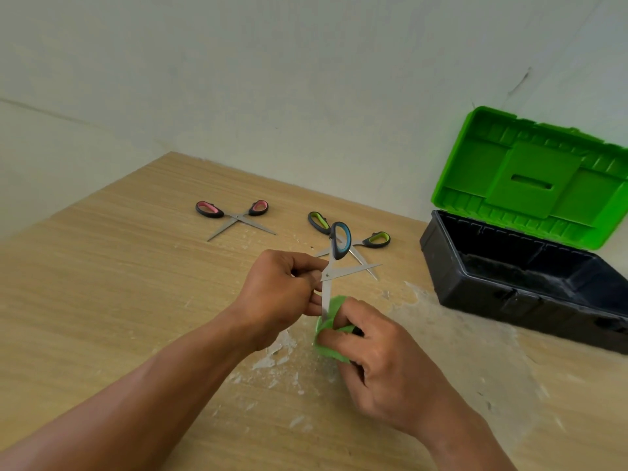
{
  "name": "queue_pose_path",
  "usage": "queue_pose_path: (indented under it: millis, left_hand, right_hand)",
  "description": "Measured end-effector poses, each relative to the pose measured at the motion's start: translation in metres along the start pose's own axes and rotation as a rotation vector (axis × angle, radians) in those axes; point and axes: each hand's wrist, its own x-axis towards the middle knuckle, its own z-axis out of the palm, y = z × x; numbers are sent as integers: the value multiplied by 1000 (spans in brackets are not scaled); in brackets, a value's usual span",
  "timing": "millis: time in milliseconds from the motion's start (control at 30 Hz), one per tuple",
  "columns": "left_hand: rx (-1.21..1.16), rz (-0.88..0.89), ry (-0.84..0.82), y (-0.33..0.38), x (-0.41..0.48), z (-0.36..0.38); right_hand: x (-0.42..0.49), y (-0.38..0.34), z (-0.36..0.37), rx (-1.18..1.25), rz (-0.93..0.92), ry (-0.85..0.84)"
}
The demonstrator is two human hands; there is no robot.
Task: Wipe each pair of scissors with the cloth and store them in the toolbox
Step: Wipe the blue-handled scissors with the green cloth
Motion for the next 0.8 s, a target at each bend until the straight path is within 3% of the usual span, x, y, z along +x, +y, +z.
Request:
queue_pose_path:
  millis: [100, 400, 533, 633, 800]
  left_hand:
    - [-36, -14, -18, 0, 2, -1]
    - [-128, -25, -138, 7, -7, 2]
    - [-121, -13, -175, 5, -10, 8]
    - [-76, 6, -129, 3, -11, 9]
    - [-1, 44, -126, -3, -12, 14]
  right_hand:
    - [-6, 3, -1, 98, 10, 24]
    - [-1, 12, -2, 439, 226, 316]
    - [2, 14, -4, 213, 284, 488]
    - [3, 4, 1, 12, 229, 416]
    - [7, 4, -4, -89, 272, 389]
